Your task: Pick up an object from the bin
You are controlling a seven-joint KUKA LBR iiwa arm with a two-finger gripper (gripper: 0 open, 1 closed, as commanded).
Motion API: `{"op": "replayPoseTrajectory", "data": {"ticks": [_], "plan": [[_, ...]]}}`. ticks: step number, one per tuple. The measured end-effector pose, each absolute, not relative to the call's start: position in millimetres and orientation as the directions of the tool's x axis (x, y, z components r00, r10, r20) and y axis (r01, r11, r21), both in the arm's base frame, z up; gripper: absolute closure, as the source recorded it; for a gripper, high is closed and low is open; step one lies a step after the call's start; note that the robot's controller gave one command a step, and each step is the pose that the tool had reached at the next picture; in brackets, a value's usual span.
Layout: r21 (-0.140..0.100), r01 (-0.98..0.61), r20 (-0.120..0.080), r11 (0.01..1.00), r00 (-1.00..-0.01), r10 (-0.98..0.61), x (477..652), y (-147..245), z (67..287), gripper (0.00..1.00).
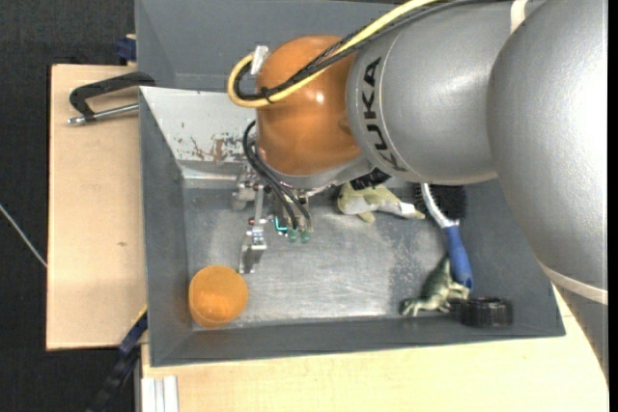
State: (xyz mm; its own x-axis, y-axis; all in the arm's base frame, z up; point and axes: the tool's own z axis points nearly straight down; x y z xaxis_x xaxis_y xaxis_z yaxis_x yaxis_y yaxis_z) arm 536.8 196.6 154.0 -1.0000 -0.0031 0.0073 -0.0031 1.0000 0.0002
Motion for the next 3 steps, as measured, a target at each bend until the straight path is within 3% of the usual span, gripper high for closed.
{"op": "replayPoseTrajectory", "data": {"ticks": [1, 2, 3], "plan": [[0.004, -0.005, -0.009, 1.0, -1.0, -0.005, 527.2, 204, 130, 0.0], [-0.008, -0.112, -0.003, 0.994, -0.994, -0.112, 502.2, 201, 72, 0.0], [-0.03, -0.036, -0.002, 0.999, -0.999, -0.036, 499.6, 210, 73, 0.0]]}}
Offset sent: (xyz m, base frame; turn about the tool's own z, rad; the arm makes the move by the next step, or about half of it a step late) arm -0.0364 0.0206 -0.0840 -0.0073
